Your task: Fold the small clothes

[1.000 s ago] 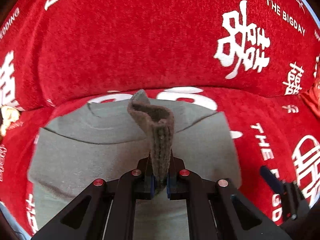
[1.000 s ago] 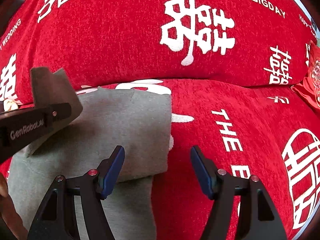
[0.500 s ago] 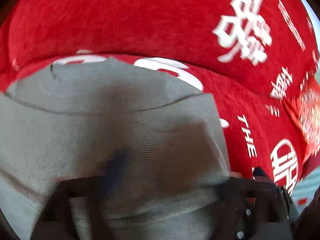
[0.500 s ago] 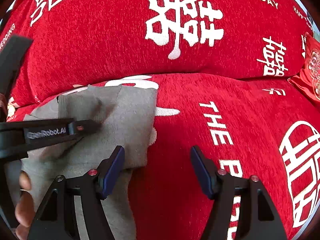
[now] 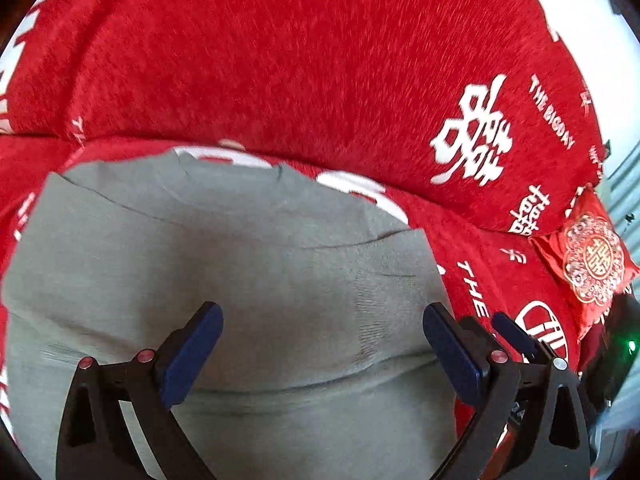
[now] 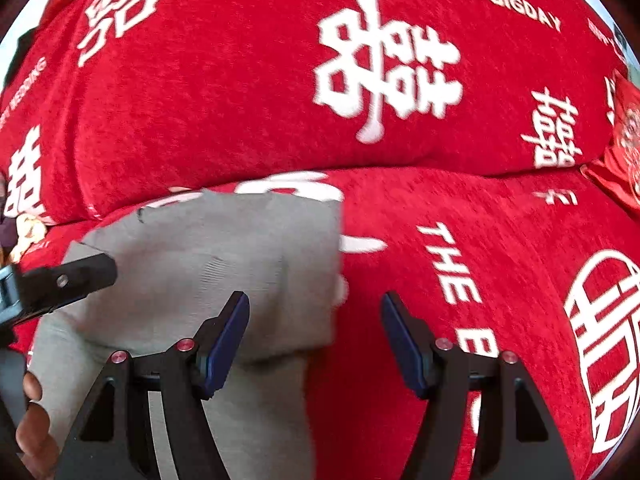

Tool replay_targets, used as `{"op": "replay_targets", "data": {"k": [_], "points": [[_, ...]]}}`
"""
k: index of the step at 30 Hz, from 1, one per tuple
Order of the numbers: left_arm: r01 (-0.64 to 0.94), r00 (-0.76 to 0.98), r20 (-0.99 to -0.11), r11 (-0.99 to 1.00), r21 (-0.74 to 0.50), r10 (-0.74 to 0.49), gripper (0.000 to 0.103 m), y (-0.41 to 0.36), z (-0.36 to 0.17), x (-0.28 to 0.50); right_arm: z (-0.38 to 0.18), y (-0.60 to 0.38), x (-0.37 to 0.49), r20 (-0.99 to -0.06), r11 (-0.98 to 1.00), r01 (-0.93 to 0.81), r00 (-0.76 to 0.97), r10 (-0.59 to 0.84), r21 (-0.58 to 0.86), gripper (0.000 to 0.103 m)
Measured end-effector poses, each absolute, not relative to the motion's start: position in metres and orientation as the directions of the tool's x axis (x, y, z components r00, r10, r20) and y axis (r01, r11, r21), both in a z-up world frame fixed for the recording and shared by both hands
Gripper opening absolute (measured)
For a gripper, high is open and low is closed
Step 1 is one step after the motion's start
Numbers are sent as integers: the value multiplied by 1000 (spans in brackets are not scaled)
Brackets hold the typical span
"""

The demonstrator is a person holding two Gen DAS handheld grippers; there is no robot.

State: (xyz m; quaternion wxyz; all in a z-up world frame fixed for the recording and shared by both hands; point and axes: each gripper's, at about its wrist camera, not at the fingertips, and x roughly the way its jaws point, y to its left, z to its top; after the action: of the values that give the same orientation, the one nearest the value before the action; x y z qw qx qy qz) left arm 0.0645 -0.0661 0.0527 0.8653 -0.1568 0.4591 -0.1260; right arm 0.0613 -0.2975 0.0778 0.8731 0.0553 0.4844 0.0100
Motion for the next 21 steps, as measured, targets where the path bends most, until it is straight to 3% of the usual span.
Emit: {"op": "replay_targets", "data": {"k": [5, 11, 16, 21], "points": [[-1, 564, -792, 959, -283, -233, 101, -29, 45, 69, 84, -259, 67, -838, 992, -67, 532, 123, 103, 71], [-81, 520, -850, 986, -144, -81, 101, 5, 14, 79, 53, -218, 84, -891, 985, -162, 436, 127, 61, 71], [-161, 498, -867, 978, -130, -33, 101, 49, -8, 68, 35, -237, 79, -905, 994, -110, 422, 45, -2, 75], [-136, 534, -841, 972, -190, -89, 101, 59, 5, 49, 53, -248, 72, -898, 998, -49, 436, 54, 36, 75]]}}
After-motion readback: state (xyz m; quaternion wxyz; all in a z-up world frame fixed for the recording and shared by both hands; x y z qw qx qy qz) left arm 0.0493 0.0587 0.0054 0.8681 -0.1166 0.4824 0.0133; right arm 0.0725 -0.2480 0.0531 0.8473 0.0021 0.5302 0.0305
